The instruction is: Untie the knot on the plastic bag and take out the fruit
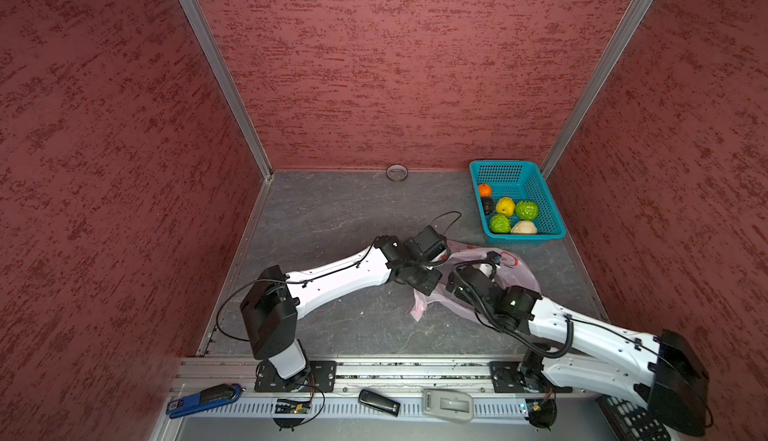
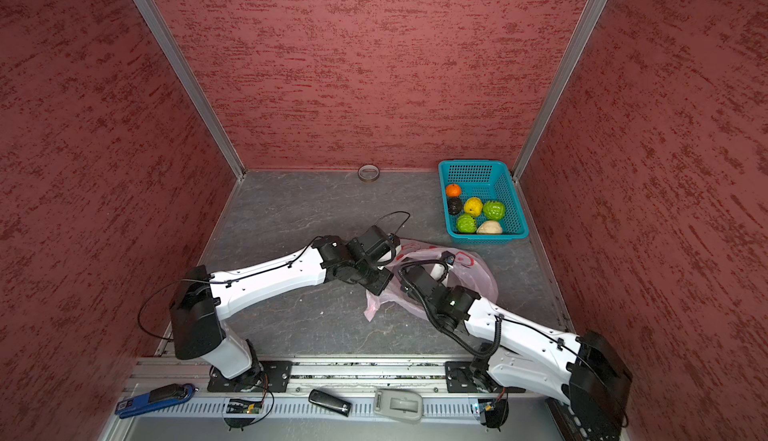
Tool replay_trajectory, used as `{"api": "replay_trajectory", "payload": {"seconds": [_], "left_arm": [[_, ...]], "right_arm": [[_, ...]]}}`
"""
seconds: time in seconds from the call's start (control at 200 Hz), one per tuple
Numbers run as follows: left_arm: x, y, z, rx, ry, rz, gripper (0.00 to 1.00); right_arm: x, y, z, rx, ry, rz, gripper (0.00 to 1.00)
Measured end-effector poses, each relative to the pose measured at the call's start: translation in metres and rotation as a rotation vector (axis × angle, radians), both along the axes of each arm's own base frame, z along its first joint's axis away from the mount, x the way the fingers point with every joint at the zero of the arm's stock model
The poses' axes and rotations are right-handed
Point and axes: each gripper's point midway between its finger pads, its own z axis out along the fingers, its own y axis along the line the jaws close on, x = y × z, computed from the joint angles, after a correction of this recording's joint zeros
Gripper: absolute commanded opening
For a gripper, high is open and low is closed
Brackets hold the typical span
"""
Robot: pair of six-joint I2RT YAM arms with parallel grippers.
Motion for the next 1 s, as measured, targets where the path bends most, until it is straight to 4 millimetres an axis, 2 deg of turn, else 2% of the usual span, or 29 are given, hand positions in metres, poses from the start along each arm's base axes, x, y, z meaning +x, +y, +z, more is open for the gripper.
{"api": "replay_trajectory", "payload": {"seconds": [0.16, 0.381, 0.636, 0.997], "left_arm": [[-0.005, -0.005, 0.0, -0.018, 0.033, -0.035, 0.0], [-0.011, -0.009, 0.001, -0.041, 0.064, -0.069, 0.0], [-0.016, -0.011, 0.001, -0.056, 0.086, -0.09, 0.0], [-0.018, -0.012, 0.0, -0.072, 0.101, -0.117, 0.0]], "right_arm": [[0.017, 0.01, -0.001, 0.035, -0.073, -0.03, 0.98], [0.034, 0.003, -0.02, 0.074, -0.113, -0.092, 0.98], [0.067, -0.003, -0.012, 0.152, -0.169, -0.124, 0.98], [0.081, 0.012, -0.03, 0.182, -0.111, -0.068, 0.98]]}}
